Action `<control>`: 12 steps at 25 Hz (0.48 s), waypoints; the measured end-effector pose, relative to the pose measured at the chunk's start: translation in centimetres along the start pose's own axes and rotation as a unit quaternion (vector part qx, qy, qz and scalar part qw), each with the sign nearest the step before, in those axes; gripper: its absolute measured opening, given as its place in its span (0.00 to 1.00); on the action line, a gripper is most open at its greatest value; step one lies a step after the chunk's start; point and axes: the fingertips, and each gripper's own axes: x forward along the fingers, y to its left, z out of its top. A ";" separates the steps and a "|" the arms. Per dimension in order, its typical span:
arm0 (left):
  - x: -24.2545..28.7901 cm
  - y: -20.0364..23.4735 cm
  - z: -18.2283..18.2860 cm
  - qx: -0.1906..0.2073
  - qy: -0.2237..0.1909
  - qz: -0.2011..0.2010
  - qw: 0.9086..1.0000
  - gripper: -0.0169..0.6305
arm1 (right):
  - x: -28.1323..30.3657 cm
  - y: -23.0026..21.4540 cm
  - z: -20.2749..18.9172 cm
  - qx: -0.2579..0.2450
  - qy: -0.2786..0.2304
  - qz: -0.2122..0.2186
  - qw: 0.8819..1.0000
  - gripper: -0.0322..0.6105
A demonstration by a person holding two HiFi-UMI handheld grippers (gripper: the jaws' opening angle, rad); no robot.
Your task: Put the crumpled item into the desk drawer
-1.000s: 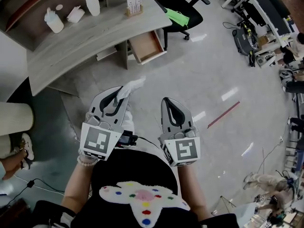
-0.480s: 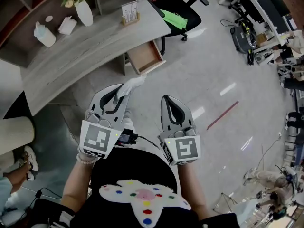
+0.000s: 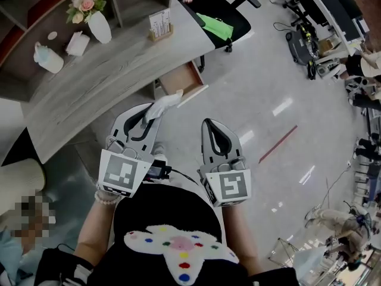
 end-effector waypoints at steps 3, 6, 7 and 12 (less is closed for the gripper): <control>0.6 0.8 0.1 -0.001 0.000 -0.004 1.000 0.12 | 0.9 -0.2 0.1 0.003 0.001 -0.005 1.000 0.05; 1.0 1.4 0.3 0.000 -0.001 -0.006 1.000 0.12 | 1.5 -0.7 0.1 -0.001 0.000 -0.011 1.000 0.05; 1.1 1.7 0.3 0.000 -0.002 -0.006 1.000 0.12 | 1.8 -0.7 0.1 -0.002 0.001 -0.012 1.000 0.05; 1.2 2.7 0.2 -0.004 -0.001 -0.004 1.000 0.12 | 2.8 -0.3 0.7 0.003 0.002 -0.009 1.000 0.05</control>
